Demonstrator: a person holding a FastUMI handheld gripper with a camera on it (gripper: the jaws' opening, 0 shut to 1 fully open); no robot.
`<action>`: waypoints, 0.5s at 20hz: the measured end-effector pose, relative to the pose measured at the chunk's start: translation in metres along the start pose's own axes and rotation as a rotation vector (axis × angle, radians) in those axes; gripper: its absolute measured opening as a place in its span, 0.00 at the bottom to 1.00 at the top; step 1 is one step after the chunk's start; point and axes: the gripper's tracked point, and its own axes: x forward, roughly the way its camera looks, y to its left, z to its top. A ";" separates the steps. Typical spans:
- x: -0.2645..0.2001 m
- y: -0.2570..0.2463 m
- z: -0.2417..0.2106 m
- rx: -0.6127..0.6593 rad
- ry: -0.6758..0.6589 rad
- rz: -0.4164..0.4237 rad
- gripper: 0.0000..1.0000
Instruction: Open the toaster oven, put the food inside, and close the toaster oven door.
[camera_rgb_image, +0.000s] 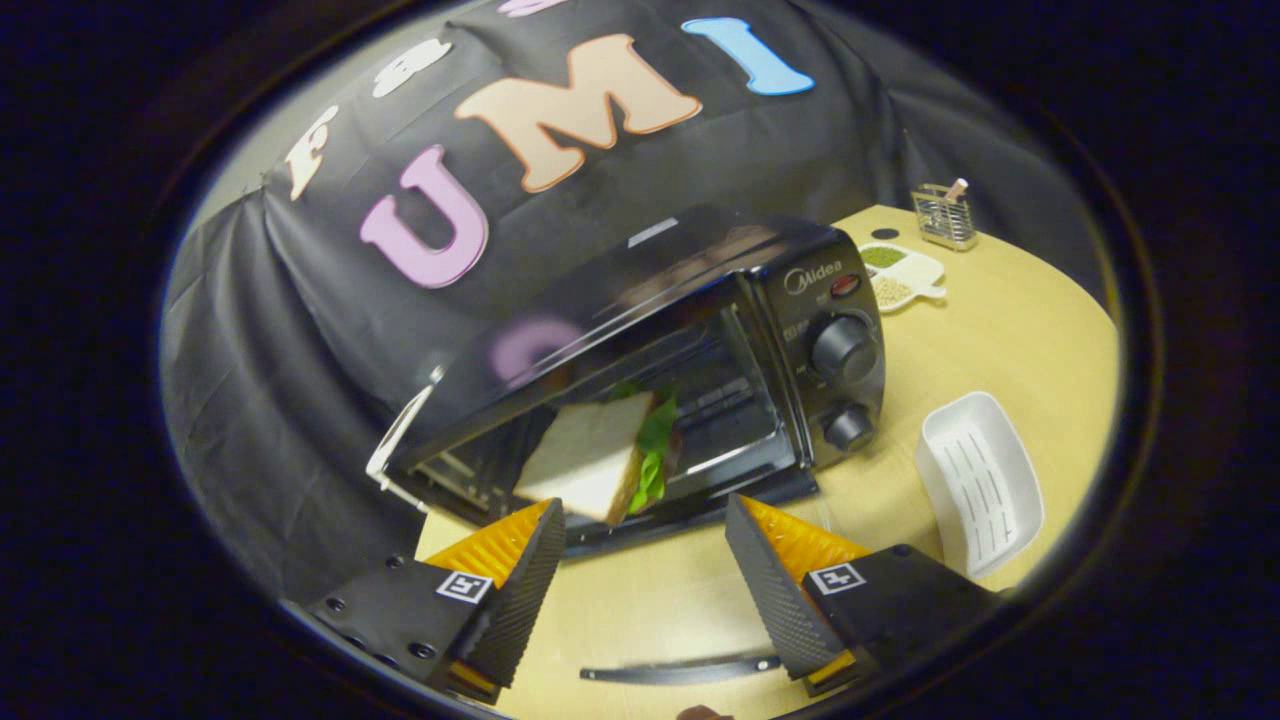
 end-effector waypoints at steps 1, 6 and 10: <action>-0.009 0.000 -0.008 -0.023 0.025 0.010 0.98; -0.046 -0.006 -0.049 -0.160 0.157 0.059 0.99; -0.066 -0.015 -0.074 -0.208 0.260 0.091 0.99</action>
